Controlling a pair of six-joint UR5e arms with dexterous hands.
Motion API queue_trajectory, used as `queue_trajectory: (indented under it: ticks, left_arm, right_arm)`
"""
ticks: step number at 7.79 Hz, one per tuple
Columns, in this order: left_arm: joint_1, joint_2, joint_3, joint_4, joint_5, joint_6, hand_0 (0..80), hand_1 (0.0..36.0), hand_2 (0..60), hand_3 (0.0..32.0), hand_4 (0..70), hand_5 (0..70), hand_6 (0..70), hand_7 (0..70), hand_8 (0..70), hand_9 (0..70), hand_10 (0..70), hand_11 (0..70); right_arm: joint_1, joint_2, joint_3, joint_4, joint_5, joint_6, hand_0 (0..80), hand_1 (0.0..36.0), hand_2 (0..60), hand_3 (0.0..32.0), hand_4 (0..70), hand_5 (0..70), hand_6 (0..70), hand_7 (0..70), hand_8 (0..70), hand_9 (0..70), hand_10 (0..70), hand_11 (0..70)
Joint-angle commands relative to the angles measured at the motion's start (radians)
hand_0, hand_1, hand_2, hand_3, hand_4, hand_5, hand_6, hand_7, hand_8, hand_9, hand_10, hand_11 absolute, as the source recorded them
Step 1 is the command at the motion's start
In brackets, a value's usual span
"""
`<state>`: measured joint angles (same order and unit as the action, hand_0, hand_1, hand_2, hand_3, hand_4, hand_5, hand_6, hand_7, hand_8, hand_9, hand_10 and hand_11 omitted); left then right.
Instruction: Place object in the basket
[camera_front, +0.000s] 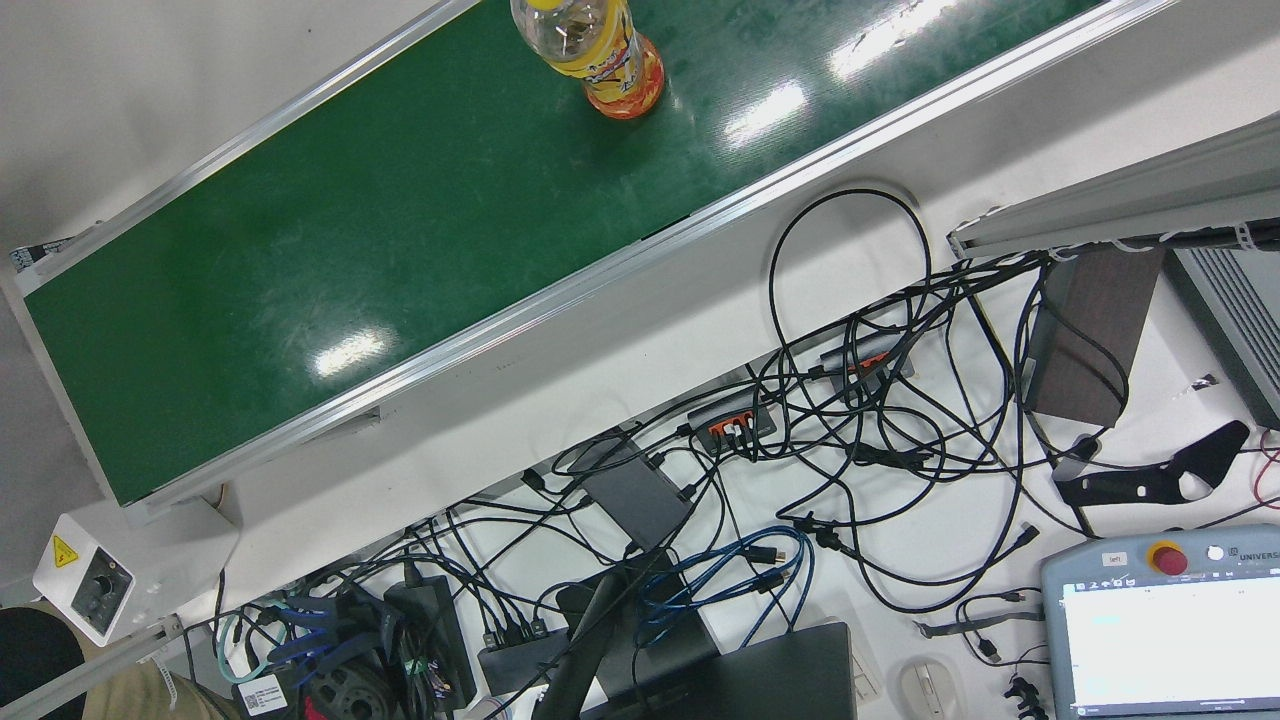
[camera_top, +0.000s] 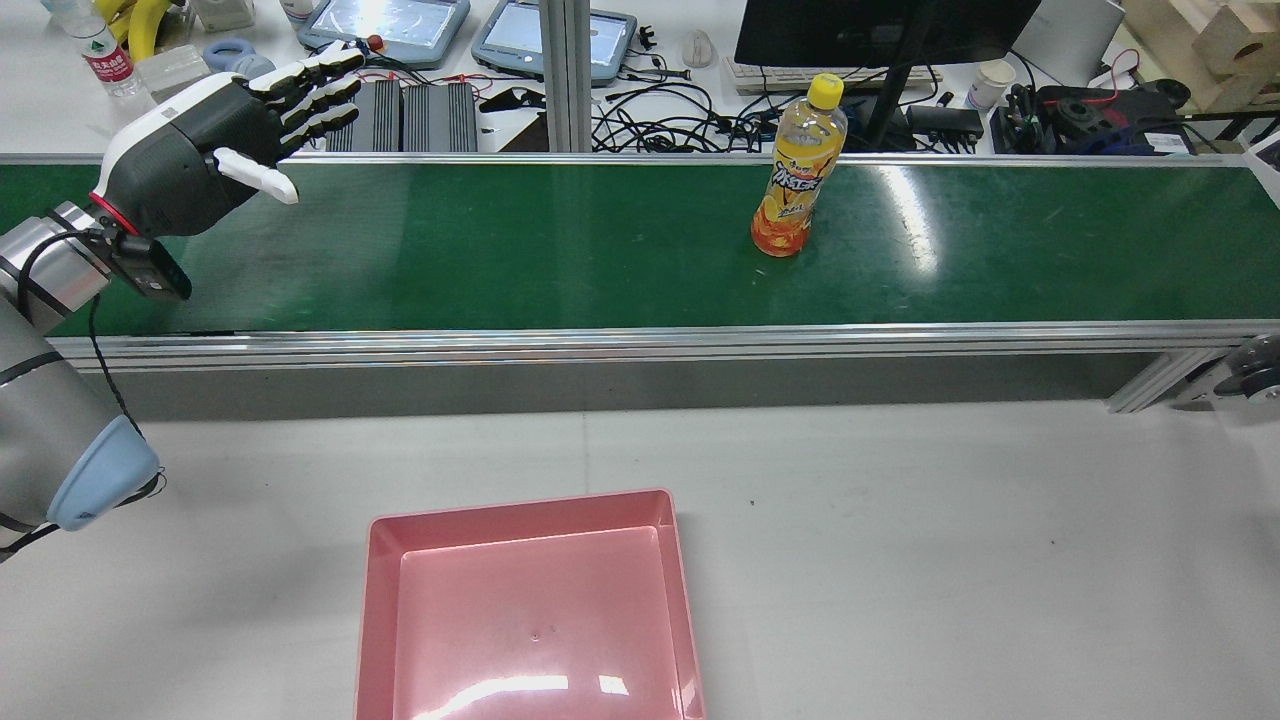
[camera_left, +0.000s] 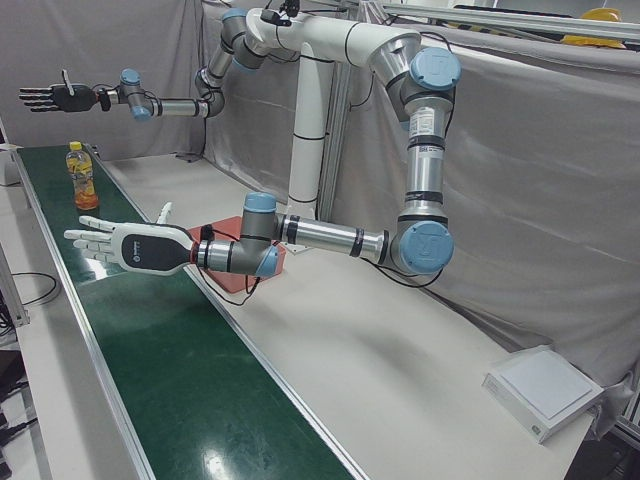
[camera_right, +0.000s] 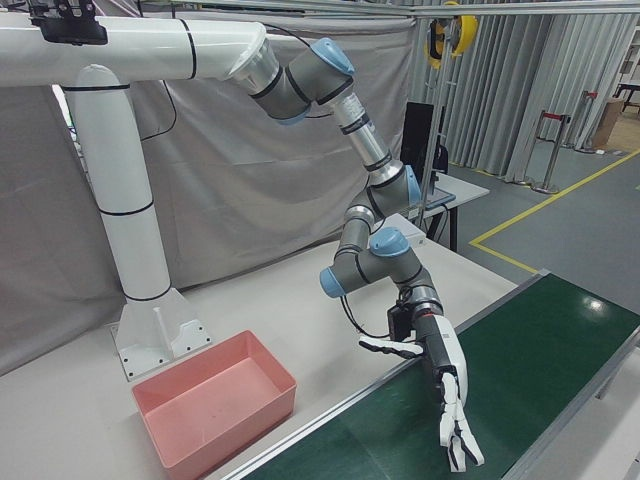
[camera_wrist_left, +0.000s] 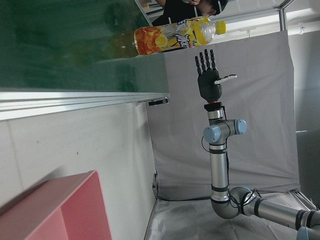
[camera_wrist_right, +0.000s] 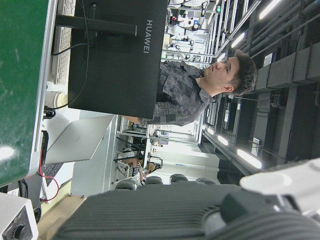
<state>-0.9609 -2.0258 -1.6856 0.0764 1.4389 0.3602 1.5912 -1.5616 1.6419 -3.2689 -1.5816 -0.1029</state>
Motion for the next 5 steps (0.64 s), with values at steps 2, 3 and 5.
queue_trajectory:
  ticks: [2,3,5]
  left_arm:
    - [-0.005,-0.002,0.0,0.046,0.005,-0.003,53.1,7.6,0.0,0.0,16.2,11.5,1.1,0.0,6.8,7.5,6.1,10.1]
    - [-0.004,-0.004,0.0,0.049,0.005,-0.003,53.4,7.9,0.0,0.0,16.3,11.9,1.2,0.0,6.7,7.4,6.2,10.3]
    - [-0.005,-0.004,0.0,0.048,0.003,-0.004,52.5,7.0,0.0,0.4,15.5,11.4,0.5,0.0,6.9,7.6,6.2,10.2]
  right_arm:
    - [0.0,0.0,0.0,0.0,0.0,0.0,0.0,0.0,0.0,0.0,0.0,0.0,0.0,0.0,0.0,0.0,0.0,0.0]
    - [0.0,0.0,-0.001,0.0,0.0,0.0,0.0,0.0,0.0,0.0,0.0,0.0,0.0,0.0,0.0,0.0,0.0,0.0]
    - [0.0,0.0,-0.001,0.0,0.0,-0.001,0.0,0.0,0.0,0.0,0.0,0.0,0.0,0.0,0.0,0.0,0.0,0.0]
